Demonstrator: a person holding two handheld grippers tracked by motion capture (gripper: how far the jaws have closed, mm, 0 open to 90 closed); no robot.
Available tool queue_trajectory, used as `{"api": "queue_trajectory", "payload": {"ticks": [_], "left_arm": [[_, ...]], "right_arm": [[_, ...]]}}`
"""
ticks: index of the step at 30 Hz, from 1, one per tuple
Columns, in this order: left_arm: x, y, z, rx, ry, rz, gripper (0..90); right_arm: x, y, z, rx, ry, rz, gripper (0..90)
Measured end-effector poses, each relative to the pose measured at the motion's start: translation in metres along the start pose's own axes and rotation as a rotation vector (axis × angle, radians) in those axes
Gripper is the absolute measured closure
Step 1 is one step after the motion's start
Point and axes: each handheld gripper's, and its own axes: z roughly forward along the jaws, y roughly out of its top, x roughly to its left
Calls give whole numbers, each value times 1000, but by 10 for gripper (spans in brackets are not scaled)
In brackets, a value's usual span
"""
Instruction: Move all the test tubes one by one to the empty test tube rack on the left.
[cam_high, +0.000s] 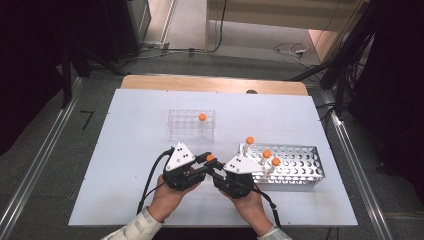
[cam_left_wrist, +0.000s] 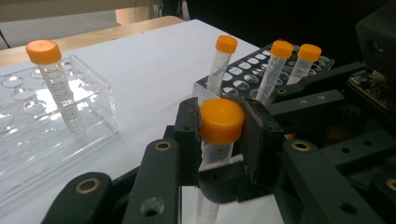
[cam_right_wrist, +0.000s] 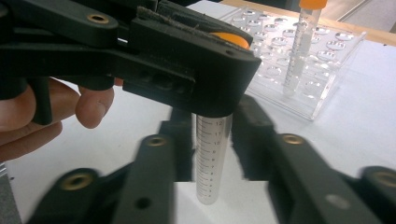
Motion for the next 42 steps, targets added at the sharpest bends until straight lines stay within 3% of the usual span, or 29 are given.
{"api": "queue_trajectory", "payload": {"ticks": [6, 10, 19, 27, 42], "left_arm": [[5, 0, -2, -7, 6, -19, 700], [9, 3, -4, -20, 13, -33, 701], [19, 7, -9, -27, 50, -50, 701], [27, 8, -11, -38, 70, -67, 700], [46, 24, -13, -59, 104, -104, 701]], "right_arm": [[-1, -1, -4, 24, 12, 9, 366], [1, -2, -13, 23, 25, -5, 291], [0, -9, -41, 19, 39, -12, 263], [-6, -19, -53, 37, 32, -6, 262], [-17, -36, -84, 39, -7, 7, 263]]}}
